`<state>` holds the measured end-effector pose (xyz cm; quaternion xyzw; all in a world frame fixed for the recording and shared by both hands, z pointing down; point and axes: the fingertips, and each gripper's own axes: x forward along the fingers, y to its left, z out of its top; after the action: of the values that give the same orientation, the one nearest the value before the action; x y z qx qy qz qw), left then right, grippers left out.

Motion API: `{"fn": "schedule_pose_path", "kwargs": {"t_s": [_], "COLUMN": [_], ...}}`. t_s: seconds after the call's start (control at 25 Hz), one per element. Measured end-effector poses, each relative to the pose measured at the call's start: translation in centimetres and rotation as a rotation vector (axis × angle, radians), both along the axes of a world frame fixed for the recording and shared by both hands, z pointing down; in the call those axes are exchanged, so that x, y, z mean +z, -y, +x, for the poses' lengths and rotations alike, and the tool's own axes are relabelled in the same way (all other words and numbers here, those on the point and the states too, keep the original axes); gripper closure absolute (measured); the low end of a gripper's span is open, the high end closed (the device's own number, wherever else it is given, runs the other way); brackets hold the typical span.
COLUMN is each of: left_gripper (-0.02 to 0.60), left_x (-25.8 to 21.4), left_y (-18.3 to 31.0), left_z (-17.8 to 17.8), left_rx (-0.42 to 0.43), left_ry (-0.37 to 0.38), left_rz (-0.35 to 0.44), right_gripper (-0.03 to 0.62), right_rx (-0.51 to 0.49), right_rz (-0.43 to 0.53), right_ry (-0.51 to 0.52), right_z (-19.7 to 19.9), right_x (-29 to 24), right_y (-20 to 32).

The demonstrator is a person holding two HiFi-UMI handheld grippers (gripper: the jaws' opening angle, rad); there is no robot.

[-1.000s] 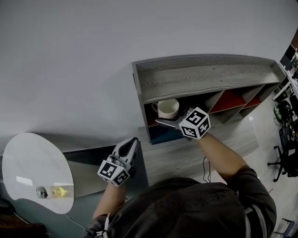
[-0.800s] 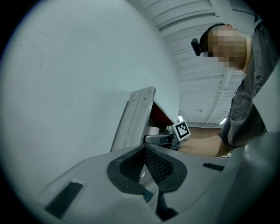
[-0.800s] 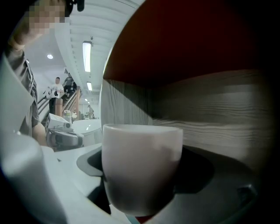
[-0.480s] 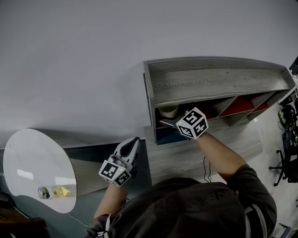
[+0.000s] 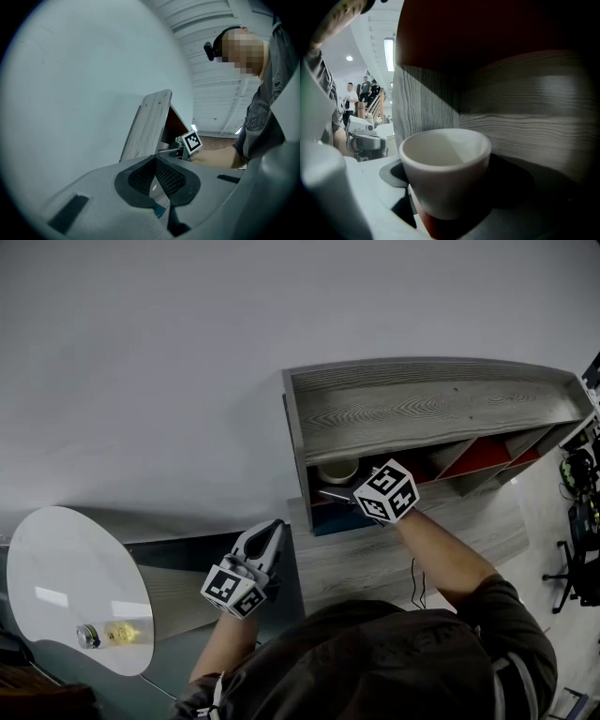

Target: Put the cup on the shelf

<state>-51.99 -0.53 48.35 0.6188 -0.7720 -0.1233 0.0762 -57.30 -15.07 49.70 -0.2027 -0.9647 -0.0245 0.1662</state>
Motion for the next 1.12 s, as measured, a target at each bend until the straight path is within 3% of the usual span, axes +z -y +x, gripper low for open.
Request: {"fn": "schedule_pose_path", "kwargs": {"t_s": [0.36, 0.64, 0.84, 1.12], "left_gripper": [0.577, 0.577, 0.577, 0.577], "left_x": [0.4, -0.5, -0.6, -1.2], "left_y": [3.6, 7.7, 12.7, 19.6], "left_z": [2.9, 7.4, 12.1, 20.0], "left_rx": [0.093, 0.258, 0.412, 0.634], "left_ry": [-0.011, -0.007, -0.009, 0.012], "left_rz": [-0.003, -0.001, 0.009, 0.013], "right_gripper": [0.088, 0.094, 0.196, 0.346], "right_rx": [0.049, 0.138, 0.230, 0.434], "right_rz": [-0.036, -0.050, -0.045, -0.041], "right_ry": [0.081, 0.124, 0.163, 0.217], "right_z": [2.9, 8.8, 15.0, 26.0], "right_x": [-2.4, -4.8, -5.8, -7.2], "right_y": [3.0, 6.3, 10.2, 16.0]}}
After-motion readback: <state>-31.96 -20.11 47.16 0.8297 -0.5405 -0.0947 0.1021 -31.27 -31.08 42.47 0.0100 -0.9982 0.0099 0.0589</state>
